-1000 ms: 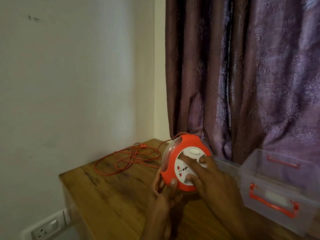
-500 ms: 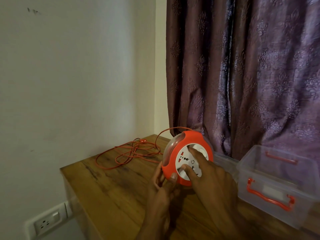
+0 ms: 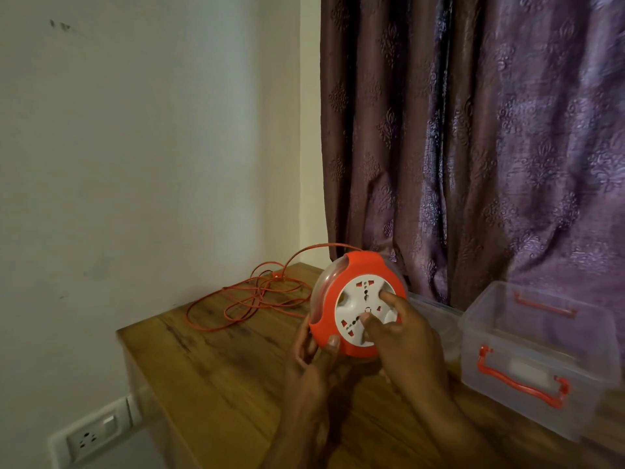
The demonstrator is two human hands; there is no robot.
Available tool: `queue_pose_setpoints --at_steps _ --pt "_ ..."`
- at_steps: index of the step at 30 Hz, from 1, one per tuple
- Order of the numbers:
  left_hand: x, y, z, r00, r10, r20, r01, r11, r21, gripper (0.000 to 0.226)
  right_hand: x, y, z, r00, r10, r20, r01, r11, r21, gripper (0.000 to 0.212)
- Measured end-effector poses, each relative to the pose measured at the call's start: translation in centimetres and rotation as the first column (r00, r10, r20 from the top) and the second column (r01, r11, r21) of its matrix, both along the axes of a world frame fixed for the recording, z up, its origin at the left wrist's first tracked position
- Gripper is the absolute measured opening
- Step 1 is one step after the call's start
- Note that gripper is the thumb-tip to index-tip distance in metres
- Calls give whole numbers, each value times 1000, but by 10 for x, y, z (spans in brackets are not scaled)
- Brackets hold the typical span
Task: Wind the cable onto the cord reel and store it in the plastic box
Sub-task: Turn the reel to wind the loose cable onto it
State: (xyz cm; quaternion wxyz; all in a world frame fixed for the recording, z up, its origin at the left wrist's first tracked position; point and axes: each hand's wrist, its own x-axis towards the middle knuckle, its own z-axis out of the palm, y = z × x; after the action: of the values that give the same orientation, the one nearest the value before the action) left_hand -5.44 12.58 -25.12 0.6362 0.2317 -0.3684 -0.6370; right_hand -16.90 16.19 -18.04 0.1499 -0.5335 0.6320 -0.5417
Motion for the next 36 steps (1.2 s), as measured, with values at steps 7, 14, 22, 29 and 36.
queue_pose_setpoints --at_steps 7,14,22,29,36 --pt "1 -2 2 996 72 48 -74 997 30 51 -8 4 6 901 -75 -427 60 997 -50 49" --pt "2 -1 3 997 79 19 -80 996 40 57 -14 1 6 670 52 -741 -62 998 14 59" --pt "2 -1 4 998 52 35 -53 998 19 58 -16 0 -2 553 45 -832 -38 999 29 65" --pt "0 0 3 998 38 55 -38 999 -11 54 -16 -3 -8 657 -66 -751 -13 995 -98 59" --pt "-1 0 3 996 47 79 -45 999 -31 58 -12 -3 -6 852 -113 -512 45 989 -144 61"
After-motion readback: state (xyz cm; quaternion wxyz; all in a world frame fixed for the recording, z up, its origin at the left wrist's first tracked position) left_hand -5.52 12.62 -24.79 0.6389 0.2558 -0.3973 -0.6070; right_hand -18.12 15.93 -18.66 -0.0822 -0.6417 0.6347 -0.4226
